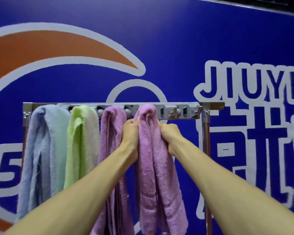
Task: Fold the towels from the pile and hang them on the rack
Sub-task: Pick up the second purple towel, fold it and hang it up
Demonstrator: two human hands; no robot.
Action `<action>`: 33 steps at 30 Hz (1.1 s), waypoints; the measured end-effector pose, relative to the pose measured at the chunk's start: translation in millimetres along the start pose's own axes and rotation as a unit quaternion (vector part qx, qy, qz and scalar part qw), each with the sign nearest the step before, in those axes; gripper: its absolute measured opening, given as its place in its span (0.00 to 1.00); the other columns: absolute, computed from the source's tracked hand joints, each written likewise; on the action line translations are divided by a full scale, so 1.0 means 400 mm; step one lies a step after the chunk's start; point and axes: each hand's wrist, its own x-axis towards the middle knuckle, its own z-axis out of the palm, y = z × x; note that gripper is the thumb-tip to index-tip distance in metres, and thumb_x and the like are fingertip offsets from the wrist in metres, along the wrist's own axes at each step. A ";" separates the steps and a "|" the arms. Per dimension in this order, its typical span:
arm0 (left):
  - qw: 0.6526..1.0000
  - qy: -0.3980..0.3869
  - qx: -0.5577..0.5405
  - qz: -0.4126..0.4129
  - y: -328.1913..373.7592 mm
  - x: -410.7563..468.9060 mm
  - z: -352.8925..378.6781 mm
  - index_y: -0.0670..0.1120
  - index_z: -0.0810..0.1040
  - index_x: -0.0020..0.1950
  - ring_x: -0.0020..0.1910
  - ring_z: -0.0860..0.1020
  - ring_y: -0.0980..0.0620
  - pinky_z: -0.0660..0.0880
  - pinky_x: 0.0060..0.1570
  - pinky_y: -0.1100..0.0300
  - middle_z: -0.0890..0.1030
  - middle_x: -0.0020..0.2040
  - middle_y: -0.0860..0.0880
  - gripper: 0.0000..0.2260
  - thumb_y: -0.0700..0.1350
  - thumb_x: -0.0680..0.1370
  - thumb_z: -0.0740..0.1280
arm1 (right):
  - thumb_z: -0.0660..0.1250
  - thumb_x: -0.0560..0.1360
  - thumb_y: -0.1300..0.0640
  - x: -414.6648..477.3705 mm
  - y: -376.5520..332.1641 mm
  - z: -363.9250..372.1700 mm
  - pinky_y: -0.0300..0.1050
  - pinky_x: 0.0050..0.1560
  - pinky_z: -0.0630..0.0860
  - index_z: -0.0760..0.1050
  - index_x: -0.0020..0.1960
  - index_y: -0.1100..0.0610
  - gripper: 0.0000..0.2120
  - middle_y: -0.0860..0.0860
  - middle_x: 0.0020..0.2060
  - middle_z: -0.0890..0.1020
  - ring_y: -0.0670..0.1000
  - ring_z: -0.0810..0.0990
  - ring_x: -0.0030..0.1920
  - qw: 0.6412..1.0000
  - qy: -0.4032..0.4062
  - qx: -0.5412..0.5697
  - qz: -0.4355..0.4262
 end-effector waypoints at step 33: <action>0.937 -0.011 0.348 -0.023 -0.040 -0.315 -0.188 0.52 0.68 0.42 0.37 0.80 0.48 0.73 0.37 0.59 0.78 0.47 0.44 0.09 0.37 0.75 0.55 | 0.62 0.78 0.61 -0.351 0.098 -0.141 0.44 0.46 0.81 0.77 0.48 0.58 0.05 0.54 0.44 0.81 0.49 0.79 0.44 0.991 -0.023 -0.119 -0.064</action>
